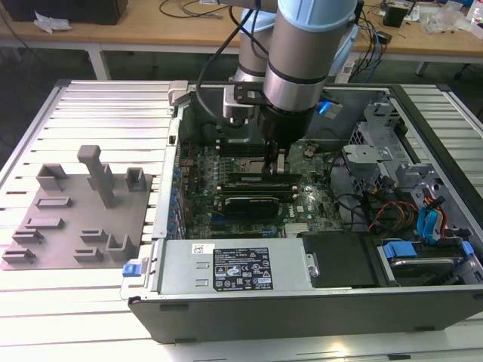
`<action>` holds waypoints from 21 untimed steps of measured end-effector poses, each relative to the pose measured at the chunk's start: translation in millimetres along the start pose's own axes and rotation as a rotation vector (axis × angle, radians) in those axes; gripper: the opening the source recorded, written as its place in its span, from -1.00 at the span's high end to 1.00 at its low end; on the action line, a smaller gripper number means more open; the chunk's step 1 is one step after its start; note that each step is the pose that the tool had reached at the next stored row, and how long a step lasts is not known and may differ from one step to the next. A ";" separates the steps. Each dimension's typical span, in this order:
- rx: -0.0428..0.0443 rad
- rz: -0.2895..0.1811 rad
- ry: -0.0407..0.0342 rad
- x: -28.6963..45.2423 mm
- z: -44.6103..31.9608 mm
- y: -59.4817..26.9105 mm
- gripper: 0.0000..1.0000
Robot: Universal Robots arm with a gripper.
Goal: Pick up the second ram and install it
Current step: 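Insert the second ram into the second slot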
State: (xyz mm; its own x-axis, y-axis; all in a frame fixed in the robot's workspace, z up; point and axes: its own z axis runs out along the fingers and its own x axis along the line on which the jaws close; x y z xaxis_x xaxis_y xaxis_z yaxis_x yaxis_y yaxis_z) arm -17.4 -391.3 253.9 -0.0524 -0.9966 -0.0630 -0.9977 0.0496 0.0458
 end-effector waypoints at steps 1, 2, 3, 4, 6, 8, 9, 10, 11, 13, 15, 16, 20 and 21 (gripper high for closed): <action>0.0000 0.000 0.0000 -0.2 1.9 0.7 0.78; 0.0000 0.000 -0.0001 -0.2 3.5 1.2 0.78; 0.0000 0.000 0.0000 -0.1 4.7 1.3 0.78; 0.0000 0.000 -0.0001 -0.6 8.3 2.0 0.78; 0.0000 0.000 -0.0001 -0.9 12.9 3.5 0.78; -0.0001 0.000 0.0000 -1.8 15.8 3.7 0.78; 0.0000 0.000 0.0000 -3.0 16.8 3.8 0.78; 0.0000 0.000 -0.0003 -3.7 17.9 4.0 0.78; 0.0000 -0.001 0.0000 -4.0 18.9 5.2 0.78; -0.0003 -0.004 0.0002 -4.7 20.9 7.1 0.78; -0.0010 -0.016 0.0007 -7.6 22.6 7.3 0.78; -0.0012 -0.018 0.0010 -7.7 23.2 7.2 0.78; -0.0008 -0.017 0.0086 -7.7 24.0 7.2 0.78; -0.0005 -0.017 0.0147 -7.7 24.2 7.2 0.78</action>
State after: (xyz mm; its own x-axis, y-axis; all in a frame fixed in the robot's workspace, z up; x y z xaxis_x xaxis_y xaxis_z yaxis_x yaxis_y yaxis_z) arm -25.2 -381.7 230.5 -0.0350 -0.9982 -0.0492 -0.9984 0.0328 0.0454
